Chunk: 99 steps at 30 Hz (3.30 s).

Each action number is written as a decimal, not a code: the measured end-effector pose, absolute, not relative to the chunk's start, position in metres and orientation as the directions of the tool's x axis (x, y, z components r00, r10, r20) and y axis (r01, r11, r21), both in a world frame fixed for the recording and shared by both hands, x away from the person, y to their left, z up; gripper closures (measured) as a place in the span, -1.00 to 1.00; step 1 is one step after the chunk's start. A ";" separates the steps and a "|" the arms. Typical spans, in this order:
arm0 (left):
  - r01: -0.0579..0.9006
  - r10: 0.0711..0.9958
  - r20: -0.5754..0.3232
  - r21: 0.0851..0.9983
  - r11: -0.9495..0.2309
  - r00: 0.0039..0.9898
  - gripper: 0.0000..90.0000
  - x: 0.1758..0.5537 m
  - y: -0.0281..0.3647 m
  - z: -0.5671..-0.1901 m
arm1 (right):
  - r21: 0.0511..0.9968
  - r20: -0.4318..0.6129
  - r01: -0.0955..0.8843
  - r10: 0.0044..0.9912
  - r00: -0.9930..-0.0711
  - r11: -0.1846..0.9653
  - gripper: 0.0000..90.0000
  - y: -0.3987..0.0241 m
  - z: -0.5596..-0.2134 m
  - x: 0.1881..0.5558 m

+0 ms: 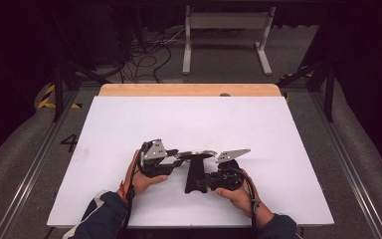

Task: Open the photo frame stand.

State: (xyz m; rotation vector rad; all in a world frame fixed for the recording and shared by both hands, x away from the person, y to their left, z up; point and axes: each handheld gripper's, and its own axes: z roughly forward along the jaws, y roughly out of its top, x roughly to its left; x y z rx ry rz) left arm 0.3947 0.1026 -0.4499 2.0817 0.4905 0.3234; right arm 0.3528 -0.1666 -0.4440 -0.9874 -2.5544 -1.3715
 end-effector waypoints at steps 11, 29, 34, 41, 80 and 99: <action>0.209 0.461 0.028 0.865 -0.456 0.887 0.06 0.398 0.098 -0.450 | 0.745 0.254 0.532 0.566 -0.785 0.404 0.58 -0.177 -0.430 0.340; 0.179 0.424 0.062 0.844 -0.506 0.904 0.54 0.398 0.085 -0.455 | 0.894 0.036 0.300 0.613 -0.789 0.334 1.00 -0.142 -0.409 0.297; 0.168 0.445 0.098 0.837 -0.521 0.890 0.55 0.395 0.081 -0.454 | 0.887 0.042 0.320 0.631 -0.775 0.333 1.00 -0.111 -0.429 0.296; 0.141 0.462 0.163 0.820 -0.555 0.872 0.62 0.389 0.075 -0.453 | 0.865 -0.009 0.343 0.693 -0.721 0.367 1.00 -0.093 -0.448 0.298; 0.167 0.504 0.141 0.840 -0.516 0.852 0.32 0.394 0.077 -0.456 | 0.810 0.020 0.428 0.710 -0.704 0.401 1.00 -0.119 -0.460 0.307; 0.135 0.456 0.145 0.839 -0.526 0.878 0.66 0.391 0.077 -0.453 | 0.804 0.046 0.455 0.724 -0.688 0.382 1.00 -0.127 -0.459 0.309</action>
